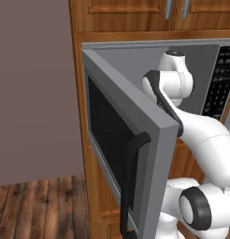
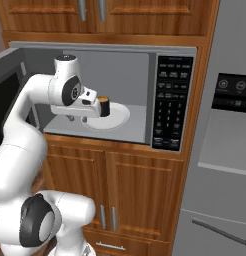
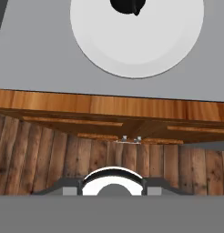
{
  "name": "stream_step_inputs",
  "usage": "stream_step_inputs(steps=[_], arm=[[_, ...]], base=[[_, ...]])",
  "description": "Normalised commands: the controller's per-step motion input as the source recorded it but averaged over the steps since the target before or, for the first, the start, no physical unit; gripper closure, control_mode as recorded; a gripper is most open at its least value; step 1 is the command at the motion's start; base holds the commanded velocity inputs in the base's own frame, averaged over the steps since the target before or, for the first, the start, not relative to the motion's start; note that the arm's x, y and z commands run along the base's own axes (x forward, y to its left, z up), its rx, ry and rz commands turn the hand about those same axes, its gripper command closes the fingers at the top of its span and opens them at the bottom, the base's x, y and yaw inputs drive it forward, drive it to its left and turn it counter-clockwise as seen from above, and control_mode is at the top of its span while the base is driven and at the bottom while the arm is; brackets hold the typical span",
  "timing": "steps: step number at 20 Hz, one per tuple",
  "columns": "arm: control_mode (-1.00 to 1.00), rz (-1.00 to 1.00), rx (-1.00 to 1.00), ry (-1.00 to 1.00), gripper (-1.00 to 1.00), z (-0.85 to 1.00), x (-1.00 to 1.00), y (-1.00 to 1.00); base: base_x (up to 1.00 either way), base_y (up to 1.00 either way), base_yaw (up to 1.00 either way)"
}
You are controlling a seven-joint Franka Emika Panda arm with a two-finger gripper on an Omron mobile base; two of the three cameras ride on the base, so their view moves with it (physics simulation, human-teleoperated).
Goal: Pick the cup of tea, navigate to the dining table, and place it on the saucer.
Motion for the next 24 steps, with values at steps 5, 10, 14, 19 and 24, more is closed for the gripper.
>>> stream_step_inputs(steps=[5, 10, 14, 19, 24], arm=[[-1.00, 0.08, 0.01, -0.04, -1.00, -0.02, 0.07, -0.22], [-1.00, 0.10, 0.00, -0.19, -1.00, -0.01, 0.28, -0.12], [-1.00, 0.07, 0.00, -0.21, -1.00, 0.00, 0.22, 0.00], [-1.00, 0.02, 0.00, -0.14, -1.00, -0.08, 0.19, 0.00], [-1.00, 0.00, 0.00, -0.03, -1.00, -0.06, 0.32, 0.00]], base=[[0.00, 0.00, 0.00], [0.00, 0.00, 0.00], [0.00, 0.00, 0.00], [0.00, 0.00, 0.00], [0.00, 0.00, 0.00]])
